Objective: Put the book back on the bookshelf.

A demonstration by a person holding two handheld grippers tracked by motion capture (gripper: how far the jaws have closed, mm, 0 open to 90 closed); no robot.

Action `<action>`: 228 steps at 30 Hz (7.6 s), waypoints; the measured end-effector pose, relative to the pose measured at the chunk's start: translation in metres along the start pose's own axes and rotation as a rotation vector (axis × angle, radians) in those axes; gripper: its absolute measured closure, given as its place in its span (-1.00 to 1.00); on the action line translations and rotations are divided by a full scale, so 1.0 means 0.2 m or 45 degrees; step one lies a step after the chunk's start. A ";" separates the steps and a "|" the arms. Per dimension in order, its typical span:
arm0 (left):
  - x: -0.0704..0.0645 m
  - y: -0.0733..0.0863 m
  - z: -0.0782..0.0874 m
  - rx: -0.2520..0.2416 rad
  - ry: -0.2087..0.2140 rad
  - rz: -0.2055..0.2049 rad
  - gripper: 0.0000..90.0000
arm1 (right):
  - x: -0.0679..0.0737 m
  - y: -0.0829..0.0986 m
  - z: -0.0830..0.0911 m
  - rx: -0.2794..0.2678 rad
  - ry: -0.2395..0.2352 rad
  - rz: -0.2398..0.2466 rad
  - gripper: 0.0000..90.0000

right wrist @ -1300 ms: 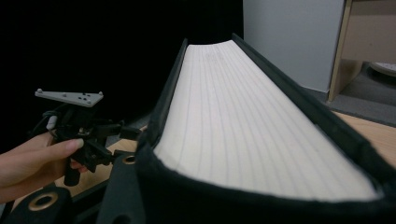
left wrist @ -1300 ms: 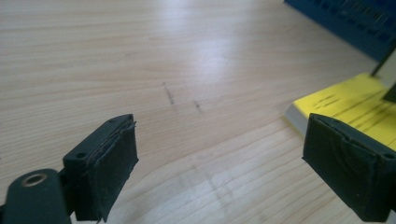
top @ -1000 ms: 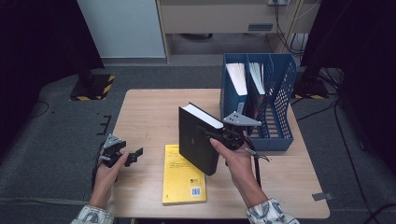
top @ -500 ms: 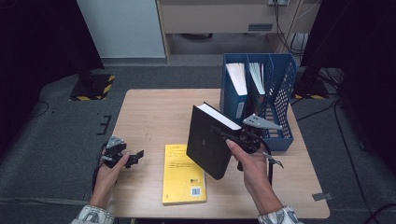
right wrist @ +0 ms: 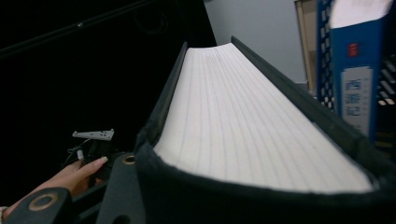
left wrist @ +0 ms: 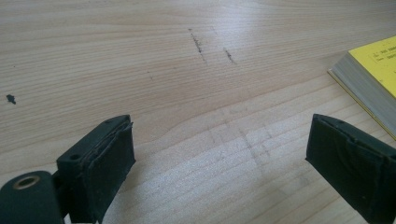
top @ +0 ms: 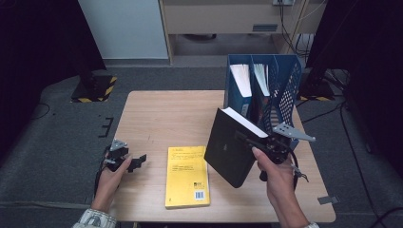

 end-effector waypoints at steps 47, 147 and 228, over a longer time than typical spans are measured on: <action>-0.03 0.03 -0.03 0.050 -0.030 -0.034 -0.89 | -0.36 -0.40 0.62 -0.197 0.502 -0.008 0.18; -0.05 0.03 -0.05 0.095 -0.034 -0.120 -0.94 | -0.96 -0.46 -0.16 -0.078 0.766 0.075 0.18; -0.06 0.03 -0.05 0.110 -0.041 -0.154 -0.94 | -1.01 -0.23 -0.16 0.137 0.837 -0.012 0.11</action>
Point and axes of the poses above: each handheld gripper's, and its own axes: z roughly backward along the jaws, y roughly out of its underside, x roughly to its left, the point moved 2 cm from there along -z, roughly forward along the jaws, and after that the axes turned 2 degrees about y, right-handed, at the moved point
